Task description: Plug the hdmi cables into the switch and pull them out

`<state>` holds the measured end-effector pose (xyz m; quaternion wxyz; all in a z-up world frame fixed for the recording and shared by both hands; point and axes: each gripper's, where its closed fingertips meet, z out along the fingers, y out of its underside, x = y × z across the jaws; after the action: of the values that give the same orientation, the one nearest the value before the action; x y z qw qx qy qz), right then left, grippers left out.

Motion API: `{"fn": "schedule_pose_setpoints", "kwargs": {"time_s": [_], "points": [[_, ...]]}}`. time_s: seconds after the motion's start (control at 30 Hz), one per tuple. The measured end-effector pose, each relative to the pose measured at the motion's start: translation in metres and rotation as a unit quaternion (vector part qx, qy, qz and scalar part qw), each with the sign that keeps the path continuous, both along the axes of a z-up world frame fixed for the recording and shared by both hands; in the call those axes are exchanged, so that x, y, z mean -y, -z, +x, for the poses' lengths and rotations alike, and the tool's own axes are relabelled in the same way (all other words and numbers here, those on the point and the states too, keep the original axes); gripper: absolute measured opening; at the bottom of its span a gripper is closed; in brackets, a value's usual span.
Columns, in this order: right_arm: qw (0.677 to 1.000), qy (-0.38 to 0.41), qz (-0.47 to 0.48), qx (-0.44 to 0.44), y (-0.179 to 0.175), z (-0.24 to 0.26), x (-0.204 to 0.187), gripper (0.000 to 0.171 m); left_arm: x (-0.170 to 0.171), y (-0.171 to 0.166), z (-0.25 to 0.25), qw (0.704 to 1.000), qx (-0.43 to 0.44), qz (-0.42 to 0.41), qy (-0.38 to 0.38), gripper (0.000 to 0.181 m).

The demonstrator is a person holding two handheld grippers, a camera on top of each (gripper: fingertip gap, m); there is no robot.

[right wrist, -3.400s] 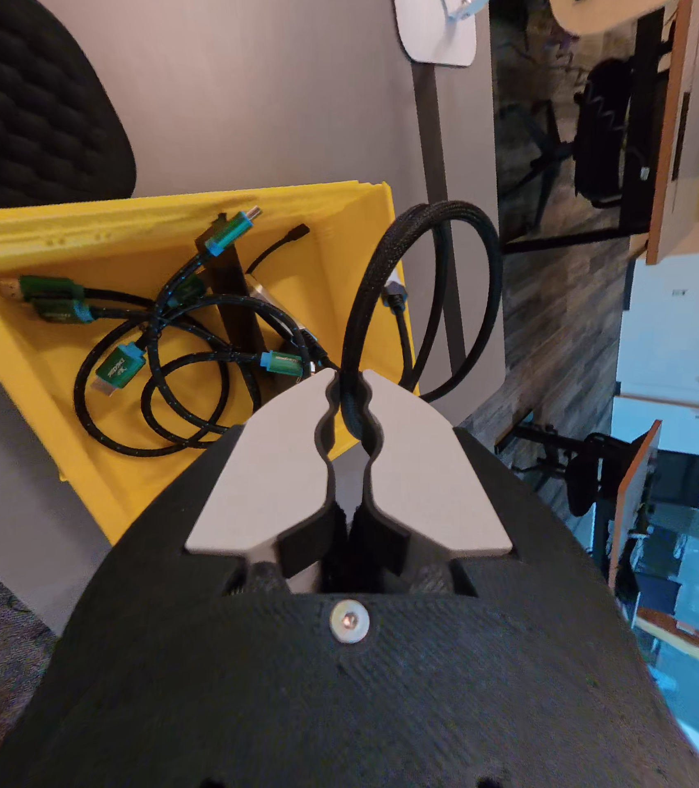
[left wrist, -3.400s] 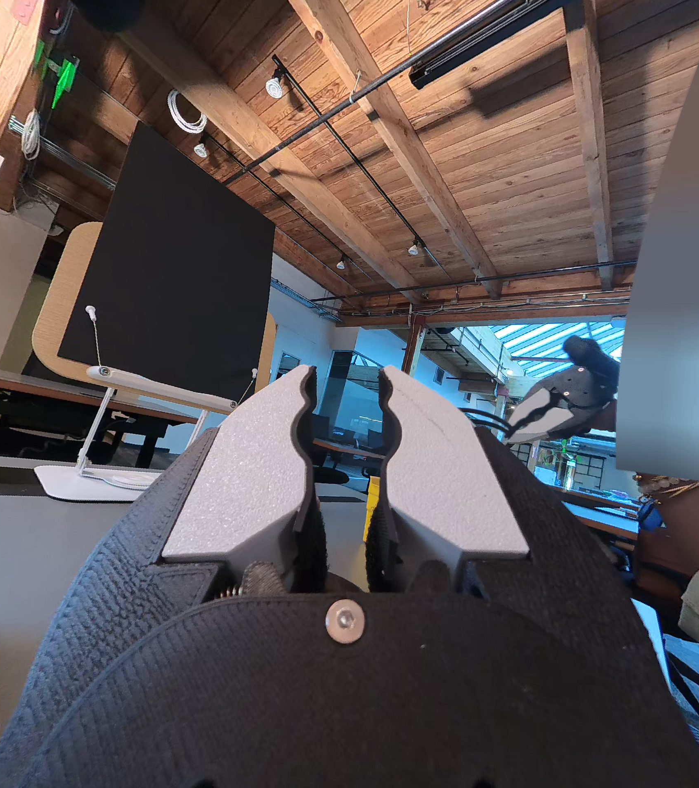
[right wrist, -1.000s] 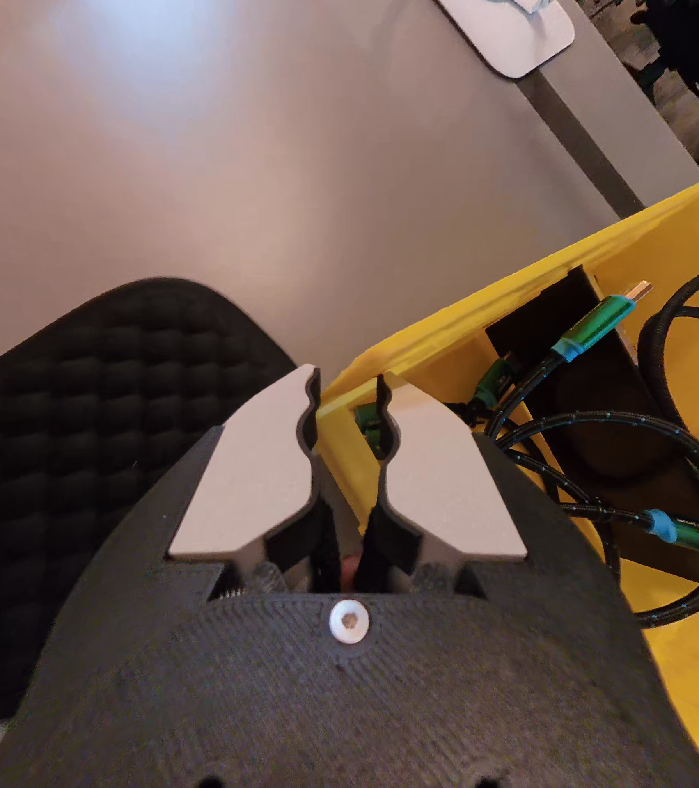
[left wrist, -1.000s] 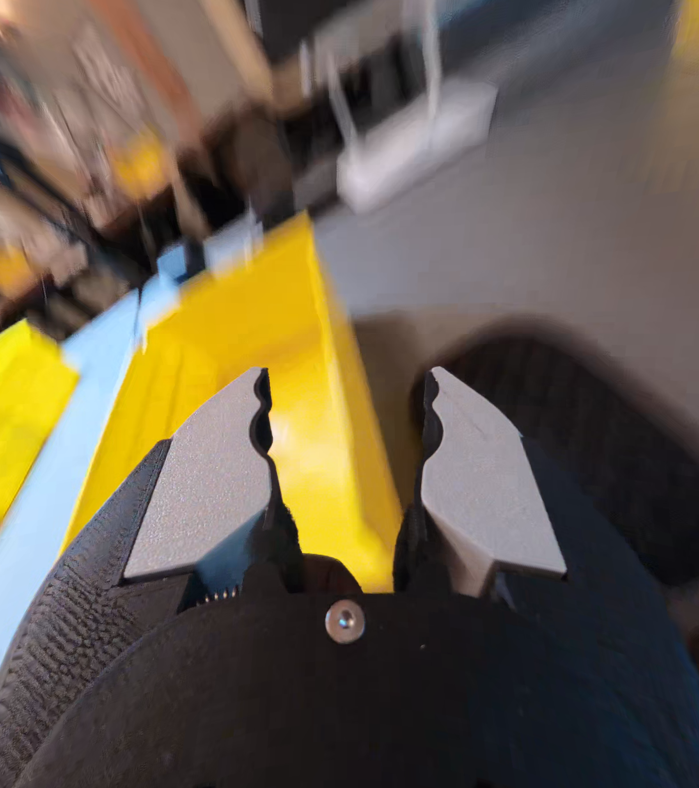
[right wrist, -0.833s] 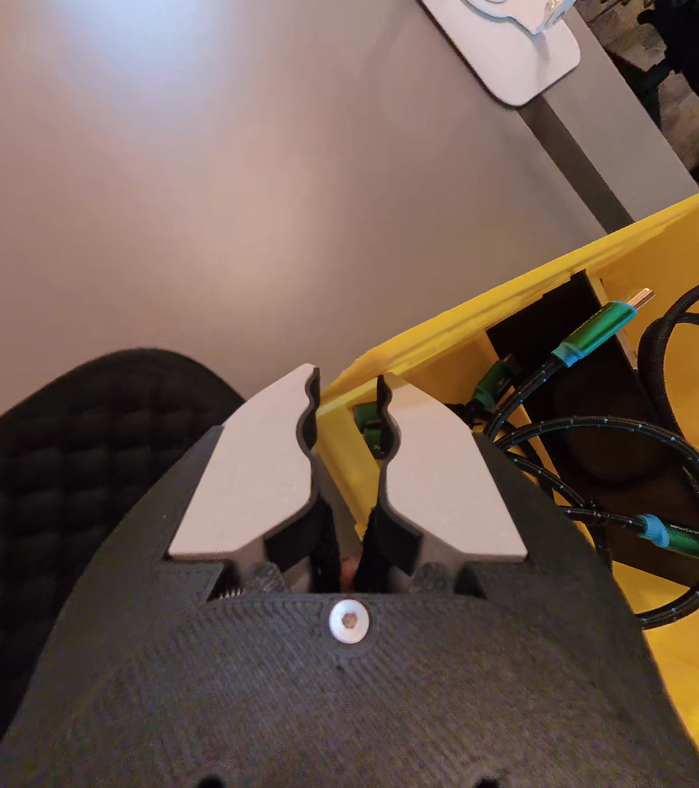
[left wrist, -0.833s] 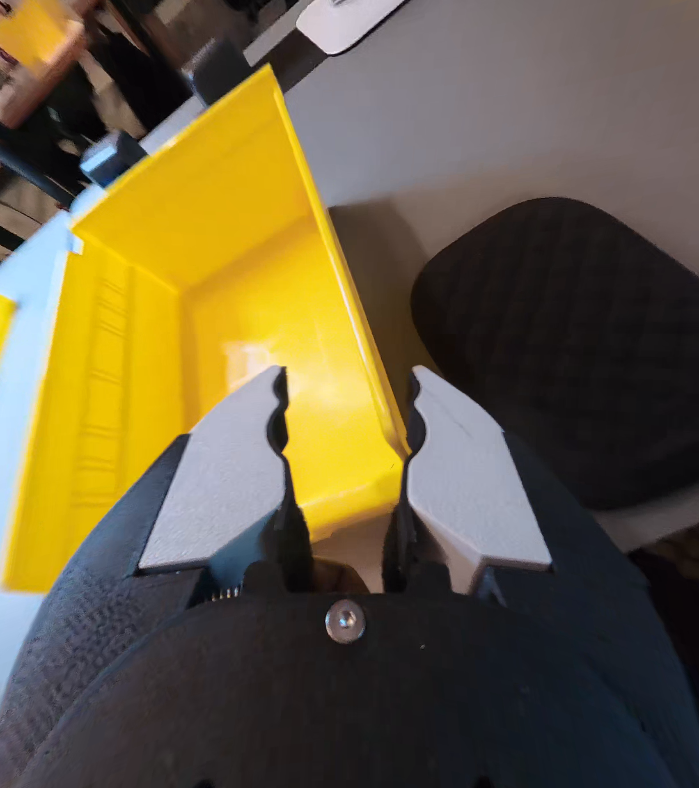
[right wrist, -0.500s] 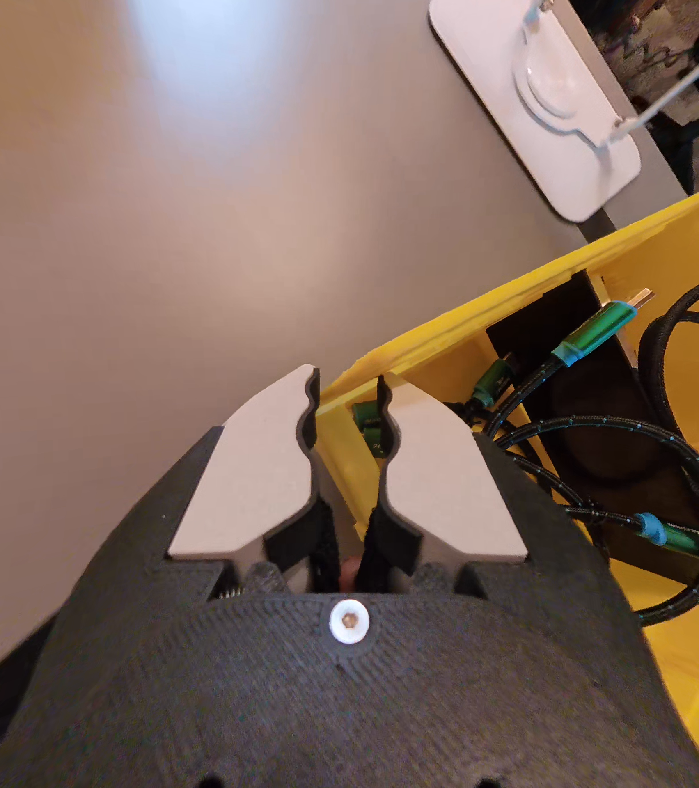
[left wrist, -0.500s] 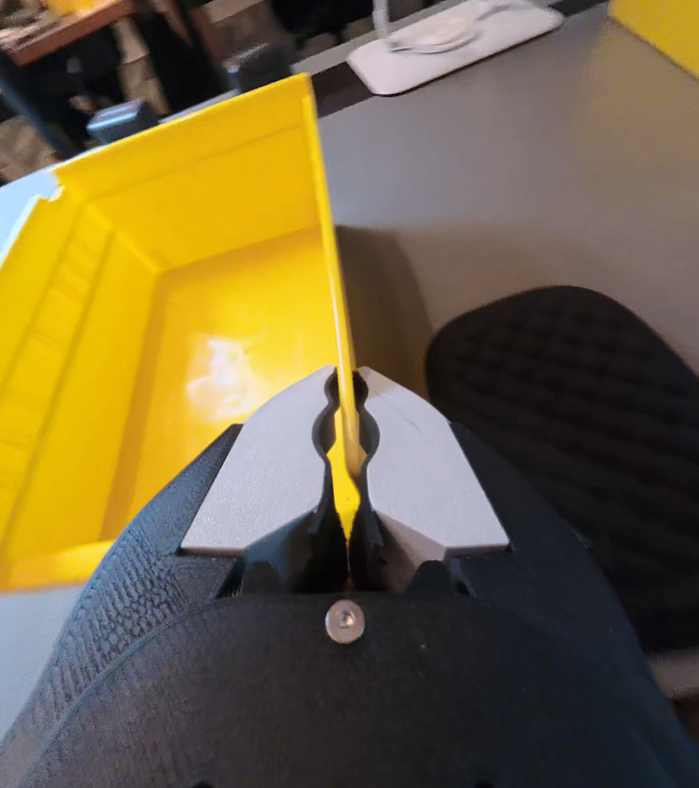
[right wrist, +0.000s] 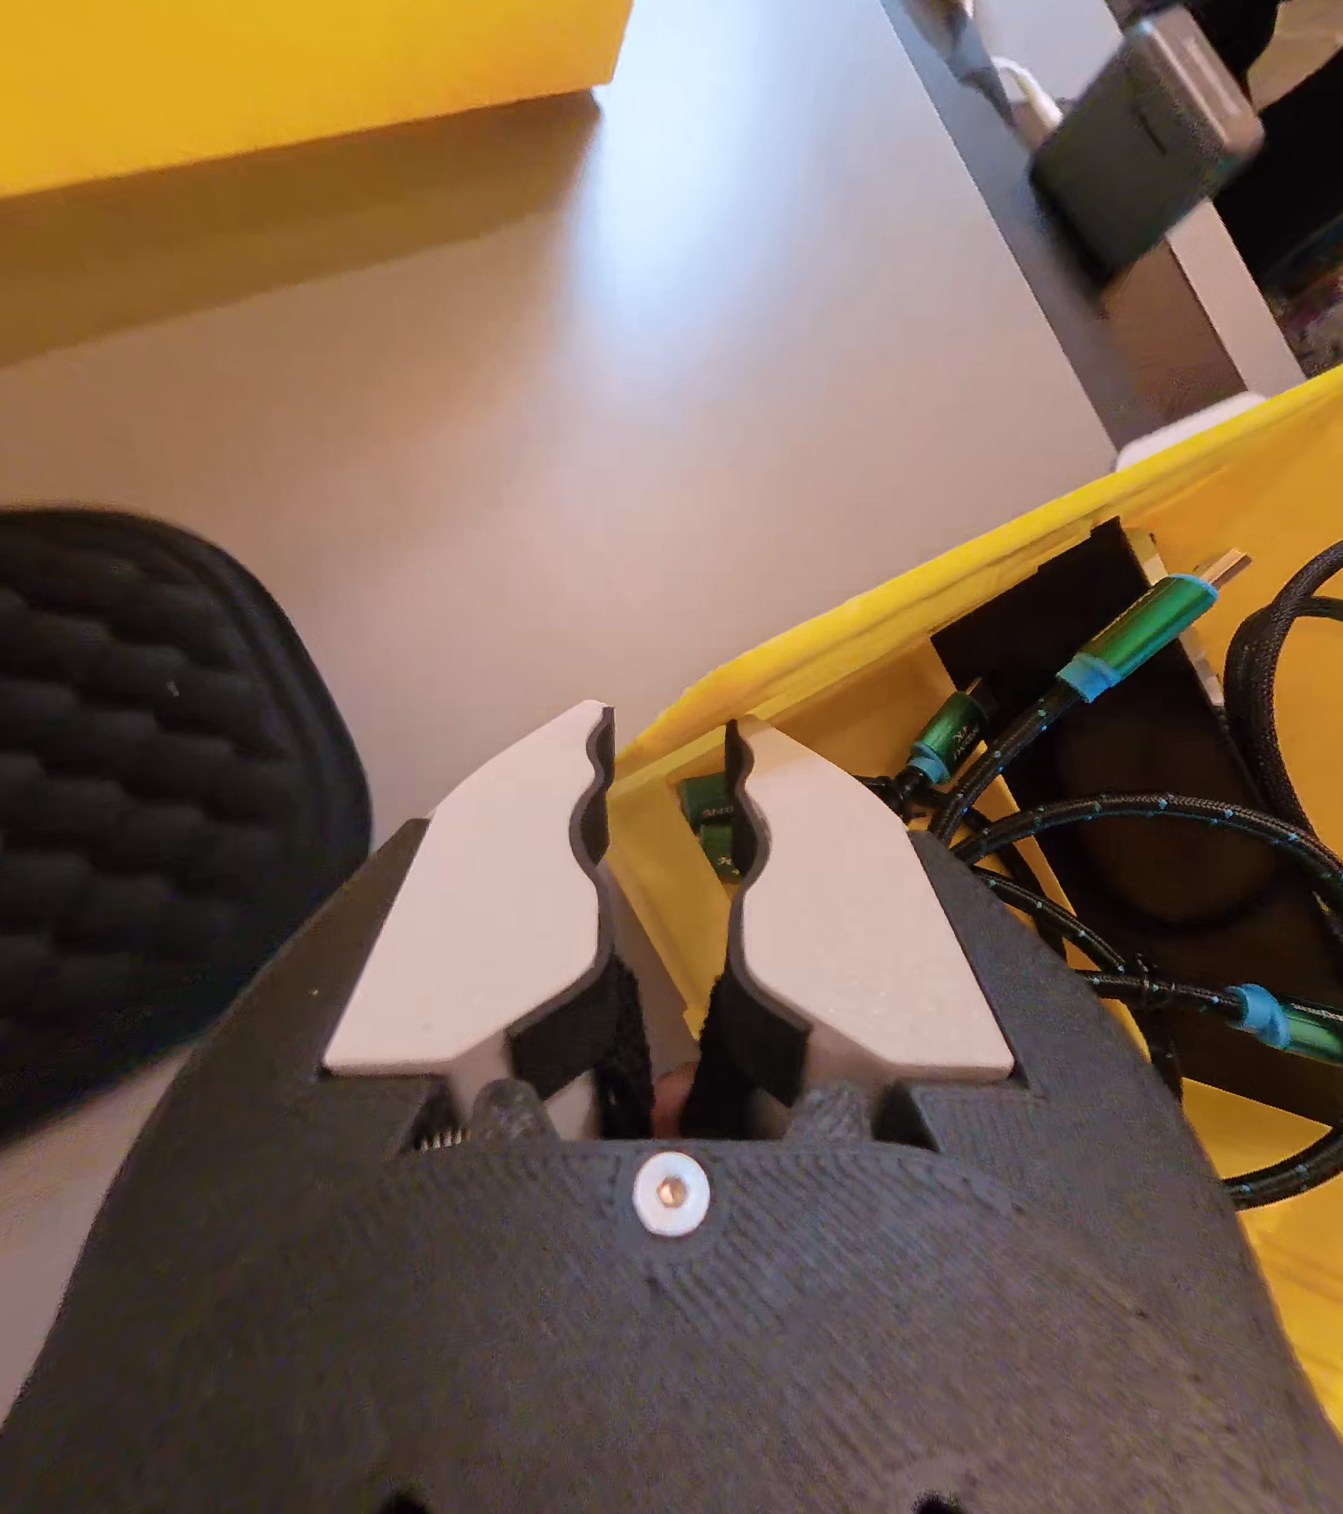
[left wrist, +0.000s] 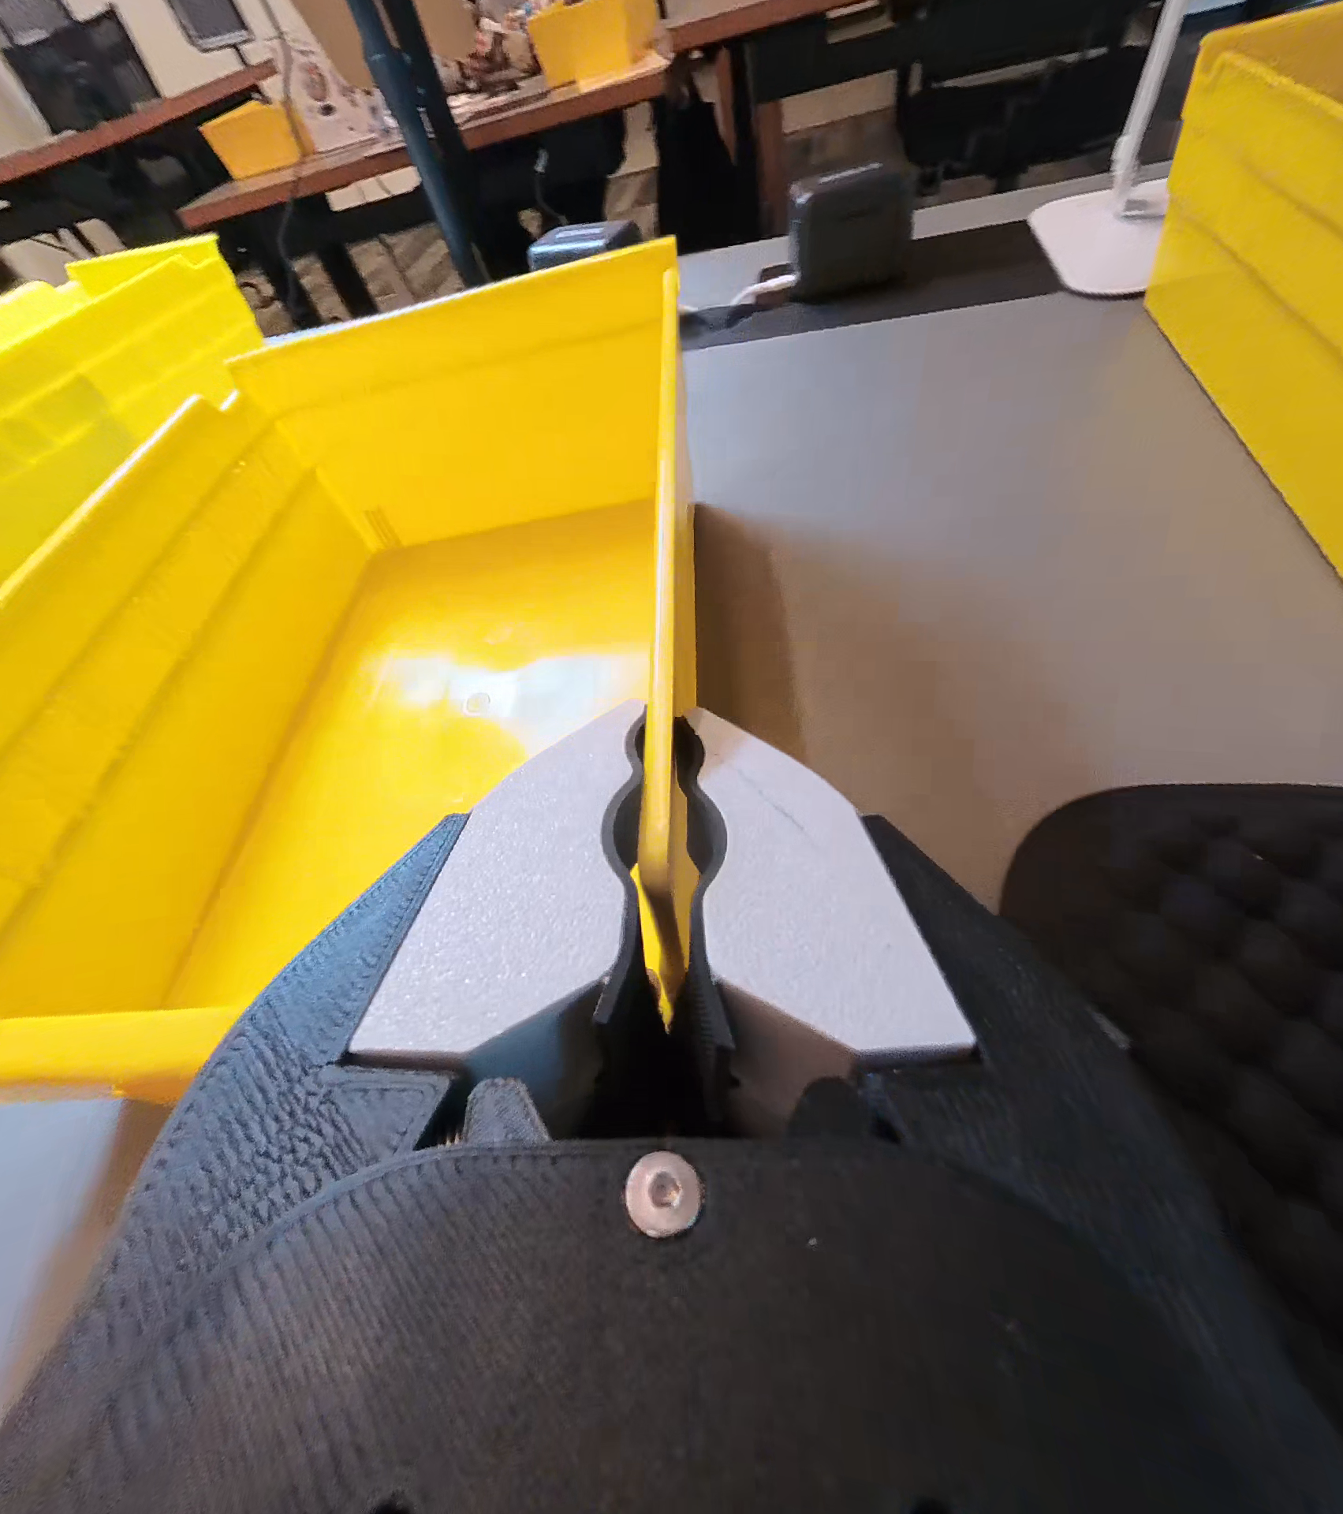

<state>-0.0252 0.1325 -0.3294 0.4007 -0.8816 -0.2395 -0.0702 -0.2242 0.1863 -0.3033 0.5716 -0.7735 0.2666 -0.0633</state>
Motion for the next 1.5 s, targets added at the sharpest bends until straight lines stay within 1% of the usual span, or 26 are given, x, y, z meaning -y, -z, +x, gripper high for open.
{"fn": "schedule_pose_setpoints", "kwargs": {"time_s": [0.17,0.33,0.47,0.53,0.6,0.67,0.7,0.73,0.77,0.8,0.87,0.9,0.93,1.0,1.03,1.1,1.17,1.2,1.23,1.27,1.3,1.33,1.37,1.4,1.43,1.5], "points": [[1.000,-0.019,0.013,-0.008,-0.001,-0.048,-0.036,0.027,-0.010,-0.002,-0.020,0.998,0.003,0.013,-0.057,0.003],[0.998,-0.046,0.033,-0.023,-0.003,-0.090,-0.068,0.027,-0.016,-0.003,-0.029,0.997,0.029,0.017,-0.076,0.003],[0.995,-0.076,0.055,-0.030,-0.005,-0.119,-0.089,0.031,-0.015,-0.003,-0.019,0.995,0.086,0.004,-0.042,0.008],[0.993,-0.089,0.062,-0.050,-0.005,-0.133,-0.097,0.032,-0.012,-0.012,-0.018,0.993,0.115,0.015,-0.026,0.020],[0.991,-0.097,0.065,-0.067,-0.006,-0.143,-0.104,0.033,-0.006,-0.025,-0.016,0.988,0.155,0.024,0.001,0.030],[0.989,-0.112,0.067,-0.072,-0.006,-0.151,-0.108,0.033,0.004,-0.043,-0.017,0.979,0.195,0.039,0.044,0.037],[0.987,-0.122,0.067,-0.073,-0.006,-0.153,-0.107,0.033,0.008,-0.055,-0.024,0.974,0.208,0.062,0.057,0.041],[0.986,-0.130,0.065,-0.080,-0.007,-0.154,-0.104,0.033,0.010,-0.068,-0.039,0.971,0.213,0.098,0.054,0.044],[0.985,-0.131,0.071,-0.092,-0.009,-0.153,-0.101,0.035,0.010,-0.080,-0.061,0.966,0.214,0.142,0.024,0.047],[0.980,-0.130,0.102,-0.114,-0.018,-0.153,-0.099,0.045,0.008,-0.090,-0.091,0.958,0.217,0.185,-0.024,0.048],[0.960,-0.118,0.185,-0.176,-0.047,-0.153,-0.089,0.060,0.004,-0.097,-0.155,0.934,0.223,0.245,-0.135,0.050],[0.947,-0.111,0.219,-0.208,-0.061,-0.153,-0.082,0.066,0.001,-0.092,-0.181,0.927,0.212,0.254,-0.174,0.055],[0.932,-0.114,0.244,-0.242,-0.073,-0.158,-0.072,0.073,-0.004,-0.080,-0.202,0.928,0.193,0.242,-0.206,0.062],[0.910,-0.135,0.258,-0.294,-0.082,-0.178,-0.050,0.084,-0.018,-0.048,-0.230,0.937,0.165,0.188,-0.243,0.074],[0.906,-0.149,0.249,-0.306,-0.080,-0.192,-0.040,0.088,-0.025,-0.034,-0.234,0.943,0.167,0.164,-0.239,0.076],[0.906,-0.182,0.223,-0.311,-0.068,-0.220,-0.024,0.089,-0.034,-0.013,-0.223,0.954,0.196,0.117,-0.193,0.075],[0.916,-0.207,0.189,-0.286,-0.051,-0.243,-0.019,0.088,-0.039,0.003,-0.205,0.964,0.211,0.065,-0.152,0.073],[0.928,-0.209,0.177,-0.255,-0.044,-0.247,-0.022,0.088,-0.038,0.006,-0.205,0.966,0.195,0.056,-0.159,0.065],[0.935,-0.205,0.169,-0.234,-0.040,-0.248,-0.025,0.087,-0.033,0.009,-0.204,0.972,0.167,0.041,-0.161,0.038],[0.940,-0.190,0.168,-0.227,-0.039,-0.246,-0.029,0.094,-0.026,0.013,-0.198,0.980,0.140,0.007,-0.138,0.019],[0.943,-0.173,0.171,-0.226,-0.039,-0.240,-0.033,0.098,-0.017,0.016,-0.189,0.985,0.132,-0.034,-0.108,0.023],[0.944,-0.162,0.169,-0.232,-0.038,-0.235,-0.035,0.095,-0.011,0.014,-0.183,0.986,0.131,-0.057,-0.090,0.026],[0.943,-0.155,0.164,-0.246,-0.037,-0.229,-0.036,0.085,-0.010,0.008,-0.184,0.985,0.135,-0.054,-0.093,0.034],[0.940,-0.146,0.159,-0.264,-0.037,-0.225,-0.037,0.079,-0.013,0.000,-0.186,0.984,0.144,-0.030,-0.105,0.046],[0.938,-0.134,0.154,-0.280,-0.037,-0.220,-0.039,0.075,-0.016,-0.006,-0.188,0.982,0.152,0.000,-0.114,0.052],[0.938,-0.127,0.133,-0.294,-0.033,-0.216,-0.041,0.061,-0.027,-0.004,-0.194,0.978,0.145,0.036,-0.144,0.055]]}}
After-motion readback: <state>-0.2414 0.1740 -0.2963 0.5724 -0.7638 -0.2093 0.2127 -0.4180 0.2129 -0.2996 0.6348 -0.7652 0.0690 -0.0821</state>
